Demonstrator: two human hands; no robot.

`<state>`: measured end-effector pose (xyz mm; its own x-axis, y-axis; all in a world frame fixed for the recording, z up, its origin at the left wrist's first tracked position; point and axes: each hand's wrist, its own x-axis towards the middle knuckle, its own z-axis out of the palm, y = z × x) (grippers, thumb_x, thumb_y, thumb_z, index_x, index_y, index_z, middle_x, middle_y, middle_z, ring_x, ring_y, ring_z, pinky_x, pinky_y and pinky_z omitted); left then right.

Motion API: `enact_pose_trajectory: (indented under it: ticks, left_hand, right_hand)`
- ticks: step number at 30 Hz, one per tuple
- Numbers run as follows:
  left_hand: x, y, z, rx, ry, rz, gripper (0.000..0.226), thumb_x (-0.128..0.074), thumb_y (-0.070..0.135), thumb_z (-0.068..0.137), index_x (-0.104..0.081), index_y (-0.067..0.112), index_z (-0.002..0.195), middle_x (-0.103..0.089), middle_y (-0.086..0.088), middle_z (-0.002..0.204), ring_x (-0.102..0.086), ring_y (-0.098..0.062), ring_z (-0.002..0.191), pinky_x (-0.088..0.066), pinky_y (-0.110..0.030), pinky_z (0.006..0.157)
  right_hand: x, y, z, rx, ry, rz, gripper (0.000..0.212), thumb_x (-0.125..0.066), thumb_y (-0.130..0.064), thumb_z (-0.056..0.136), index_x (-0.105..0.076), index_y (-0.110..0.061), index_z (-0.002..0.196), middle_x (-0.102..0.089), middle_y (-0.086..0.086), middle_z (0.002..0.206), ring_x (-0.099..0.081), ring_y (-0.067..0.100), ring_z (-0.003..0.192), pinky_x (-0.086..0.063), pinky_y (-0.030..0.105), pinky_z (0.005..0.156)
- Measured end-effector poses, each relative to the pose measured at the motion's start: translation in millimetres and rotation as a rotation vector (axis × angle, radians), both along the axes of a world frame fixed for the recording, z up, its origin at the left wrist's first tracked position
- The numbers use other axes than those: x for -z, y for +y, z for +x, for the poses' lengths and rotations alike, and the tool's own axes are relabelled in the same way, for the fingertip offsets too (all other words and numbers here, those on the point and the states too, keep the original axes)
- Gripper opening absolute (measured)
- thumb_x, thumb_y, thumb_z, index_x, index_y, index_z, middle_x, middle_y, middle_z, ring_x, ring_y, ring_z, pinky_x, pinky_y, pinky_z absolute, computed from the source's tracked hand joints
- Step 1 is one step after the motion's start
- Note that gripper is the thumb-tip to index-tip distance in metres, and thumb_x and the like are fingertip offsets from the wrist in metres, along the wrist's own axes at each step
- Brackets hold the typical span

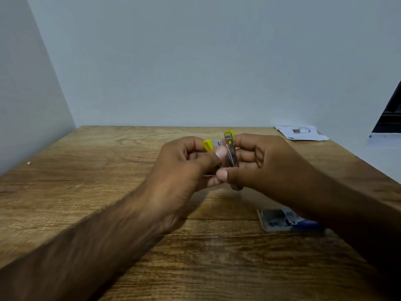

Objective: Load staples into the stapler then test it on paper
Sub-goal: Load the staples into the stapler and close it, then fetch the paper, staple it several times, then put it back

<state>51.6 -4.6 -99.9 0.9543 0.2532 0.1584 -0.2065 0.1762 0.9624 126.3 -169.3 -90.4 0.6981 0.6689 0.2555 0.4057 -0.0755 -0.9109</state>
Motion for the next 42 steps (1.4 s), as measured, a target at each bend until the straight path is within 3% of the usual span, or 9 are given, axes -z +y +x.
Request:
enact_pose_trajectory:
  ticks: [8,13,15,19,22,26,30,37,42]
  left_hand:
    - [7,0,3,-0.025,0.011,0.044,0.015,-0.073,0.006,0.089,-0.068,-0.006,0.097,-0.069,-0.039,0.089,-0.070,-0.024,0.070,-0.065,-0.032,0.067]
    - [2,0,1,0.035,-0.014,0.030,0.009,-0.076,0.007,0.084,-0.069,0.002,0.087,-0.070,-0.019,0.078,-0.071,-0.017,0.066,-0.062,-0.027,0.065]
    - [1,0,-1,0.052,0.001,0.049,0.021,-0.079,0.012,0.074,-0.068,0.002,0.089,-0.067,-0.026,0.087,-0.072,-0.020,0.070,-0.064,-0.030,0.069]
    - [-15,16,-3,0.152,0.118,0.183,0.057,-0.086,0.011,0.065,-0.058,0.007,0.114,-0.068,-0.039,0.109,-0.077,-0.031,0.079,-0.066,-0.040,0.074]
    - [-37,45,-8,0.206,0.108,0.498,0.071,-0.092,0.041,0.065,-0.058,0.022,0.124,-0.077,-0.017,0.106,-0.078,-0.030,0.090,-0.064,-0.042,0.076]
    - [-52,65,-9,-0.043,-0.023,0.529,0.057,-0.079,0.072,0.063,-0.074,0.027,0.098,-0.078,0.000,0.091,-0.075,-0.020,0.075,-0.058,-0.035,0.064]
    - [-42,64,-1,-0.128,-0.037,0.452,0.037,-0.072,0.055,0.083,-0.073,0.019,0.091,-0.073,0.000,0.076,-0.067,-0.020,0.064,-0.052,-0.037,0.061]
    - [-31,47,-3,0.038,-0.003,0.723,0.008,-0.073,0.026,0.089,-0.074,0.018,0.088,-0.076,-0.008,0.076,-0.071,-0.019,0.064,-0.055,-0.039,0.065]
    - [-28,42,-4,0.055,-0.032,0.757,0.015,-0.070,0.030,0.089,-0.075,0.017,0.085,-0.076,-0.007,0.073,-0.068,-0.017,0.065,-0.054,-0.039,0.066]
  right_hand:
    - [4,2,0,0.042,-0.284,-0.162,0.028,-0.074,-0.006,0.088,-0.073,-0.016,0.114,-0.082,-0.006,0.089,-0.078,0.003,0.078,-0.058,0.021,0.069]
    - [-1,0,0,0.059,-0.304,-0.139,0.026,-0.071,-0.006,0.087,-0.073,-0.013,0.112,-0.082,0.001,0.091,-0.077,0.008,0.076,-0.060,0.025,0.065]
    - [-3,0,-4,0.088,-0.416,-0.220,0.024,-0.068,-0.016,0.083,-0.074,-0.016,0.106,-0.080,0.005,0.086,-0.077,0.023,0.076,-0.063,0.046,0.070]
    - [-9,0,-7,0.057,-0.296,-0.211,0.025,-0.071,-0.019,0.078,-0.076,-0.020,0.102,-0.075,-0.009,0.076,-0.068,0.004,0.065,-0.053,0.025,0.061]
    - [-13,0,-11,0.111,-0.482,-0.350,0.027,-0.068,-0.034,0.071,-0.074,-0.022,0.094,-0.060,-0.001,0.079,-0.059,0.014,0.068,-0.052,0.036,0.061]
    - [-13,6,-33,0.008,-0.542,-0.374,0.036,-0.076,-0.034,0.073,-0.073,-0.021,0.106,-0.068,-0.004,0.087,-0.065,0.009,0.077,-0.056,0.033,0.069]
    - [-8,17,-49,-0.119,-0.553,-0.414,0.039,-0.081,-0.030,0.077,-0.076,-0.029,0.116,-0.076,-0.014,0.093,-0.069,0.002,0.080,-0.057,0.021,0.068]
    - [0,22,-49,-0.228,-0.475,-0.422,0.028,-0.084,-0.018,0.081,-0.080,-0.018,0.109,-0.080,-0.004,0.092,-0.072,0.005,0.076,-0.058,0.014,0.068]
    - [-13,12,-37,-0.219,-0.353,-0.440,0.040,-0.088,-0.033,0.078,-0.076,-0.018,0.113,-0.077,-0.003,0.099,-0.074,0.007,0.085,-0.062,0.031,0.078]
